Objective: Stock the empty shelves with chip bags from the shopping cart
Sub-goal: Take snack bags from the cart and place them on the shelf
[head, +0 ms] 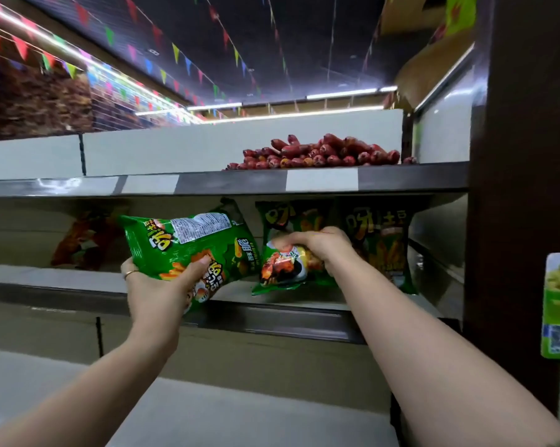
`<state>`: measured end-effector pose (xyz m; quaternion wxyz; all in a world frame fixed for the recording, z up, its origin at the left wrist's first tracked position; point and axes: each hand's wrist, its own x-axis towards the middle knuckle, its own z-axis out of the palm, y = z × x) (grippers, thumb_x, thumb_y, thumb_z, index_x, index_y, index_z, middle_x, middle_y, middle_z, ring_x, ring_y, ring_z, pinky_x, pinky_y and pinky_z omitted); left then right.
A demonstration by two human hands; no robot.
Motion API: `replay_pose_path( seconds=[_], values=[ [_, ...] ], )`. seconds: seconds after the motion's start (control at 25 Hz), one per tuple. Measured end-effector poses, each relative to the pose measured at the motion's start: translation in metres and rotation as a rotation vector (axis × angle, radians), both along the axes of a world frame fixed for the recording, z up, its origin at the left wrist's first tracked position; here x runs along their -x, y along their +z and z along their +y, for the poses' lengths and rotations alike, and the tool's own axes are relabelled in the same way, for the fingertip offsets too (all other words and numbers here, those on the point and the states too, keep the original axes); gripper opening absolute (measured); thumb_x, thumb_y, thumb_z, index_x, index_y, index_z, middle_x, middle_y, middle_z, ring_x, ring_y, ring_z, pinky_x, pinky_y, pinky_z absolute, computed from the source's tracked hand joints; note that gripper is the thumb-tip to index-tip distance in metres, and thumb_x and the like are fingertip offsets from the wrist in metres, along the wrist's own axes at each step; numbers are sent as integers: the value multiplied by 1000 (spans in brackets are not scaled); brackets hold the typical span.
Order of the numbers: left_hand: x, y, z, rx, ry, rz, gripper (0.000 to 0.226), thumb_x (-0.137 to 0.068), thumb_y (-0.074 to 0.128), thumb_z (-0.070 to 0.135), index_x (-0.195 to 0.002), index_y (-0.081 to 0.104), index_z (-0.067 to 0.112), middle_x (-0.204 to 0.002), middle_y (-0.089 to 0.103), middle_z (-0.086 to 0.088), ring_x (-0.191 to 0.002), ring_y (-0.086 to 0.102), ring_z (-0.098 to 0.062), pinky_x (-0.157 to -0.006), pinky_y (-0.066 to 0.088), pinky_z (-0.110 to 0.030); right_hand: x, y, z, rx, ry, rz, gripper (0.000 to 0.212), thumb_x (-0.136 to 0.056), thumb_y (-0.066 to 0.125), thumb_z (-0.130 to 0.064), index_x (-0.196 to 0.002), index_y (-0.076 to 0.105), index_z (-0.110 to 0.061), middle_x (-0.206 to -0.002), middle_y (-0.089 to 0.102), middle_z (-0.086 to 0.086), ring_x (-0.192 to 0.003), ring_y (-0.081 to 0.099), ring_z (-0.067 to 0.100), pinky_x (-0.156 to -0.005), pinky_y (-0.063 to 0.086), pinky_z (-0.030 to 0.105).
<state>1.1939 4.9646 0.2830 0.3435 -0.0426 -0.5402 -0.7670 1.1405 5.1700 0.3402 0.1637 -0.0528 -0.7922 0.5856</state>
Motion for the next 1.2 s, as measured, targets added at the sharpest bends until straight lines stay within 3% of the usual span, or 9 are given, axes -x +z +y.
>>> replay_pose_path(
  seconds=[0.08,0.16,0.28,0.4,0.56,0.68,0.88,1.0,1.2],
  values=[
    [6,-2,2,-19,1,-14,65,-69,80,4,-118,38,15,-100,60,2,-84,62,-10,-72,51,-27,13,1,2,-54,-27,-92,38,-85,67,-29,-111,58,-2,-116,60,15,-106,60,27,-96,49,35],
    [14,-3,1,-45,-5,-41,62,-69,79,4,-114,38,16,-103,61,-2,-85,63,-15,-72,51,-28,25,-3,5,5,-10,-94,42,-97,49,-19,-130,44,5,-135,48,19,-122,48,30,-104,40,32],
    [31,-5,-1,-48,-54,-64,66,-67,81,7,-120,41,12,-110,64,-9,-93,66,-25,-82,54,-40,51,-14,9,193,33,-78,58,-98,49,-18,-145,21,1,-150,30,16,-135,33,30,-112,28,34],
    [43,-8,0,-46,-83,-77,68,-67,81,7,-123,43,12,-106,66,-7,-94,67,-27,-80,55,-40,66,-25,6,198,17,-82,62,-96,52,-20,-145,20,0,-148,31,13,-135,33,30,-111,29,34],
    [56,-11,-2,-73,-132,-70,69,-67,80,6,-124,42,12,-107,67,-8,-94,68,-27,-86,54,-44,86,-26,7,-44,-101,-82,81,-82,72,-25,-145,25,-3,-148,35,13,-134,37,29,-106,36,34],
    [62,-11,-2,-64,-158,-56,66,-68,78,5,-122,41,13,-106,67,-7,-96,68,-26,-90,53,-47,90,-17,12,-273,-102,-139,79,-82,71,-30,-144,28,-5,-148,35,13,-134,37,28,-103,37,31],
    [63,-10,-1,-34,-207,-75,67,-64,79,6,-117,40,16,-108,66,-7,-97,67,-26,-91,52,-47,90,-14,13,-472,-89,-170,53,-90,62,-22,-136,42,-5,-141,43,13,-129,42,27,-98,38,29],
    [61,-8,-4,-26,-254,-82,76,-57,81,13,-121,41,13,-110,67,-10,-96,68,-27,-89,53,-47,84,-10,8,-536,-87,-203,56,-91,60,-26,-139,39,-7,-143,41,13,-129,41,28,-98,39,29],
    [57,-6,-9,-13,-328,-103,65,-65,76,8,-119,40,13,-106,66,-9,-89,68,-24,-73,55,-36,55,0,-10,-521,-151,-113,34,-91,55,-9,-122,54,3,-128,53,19,-117,53,32,-90,48,33]
  ],
)
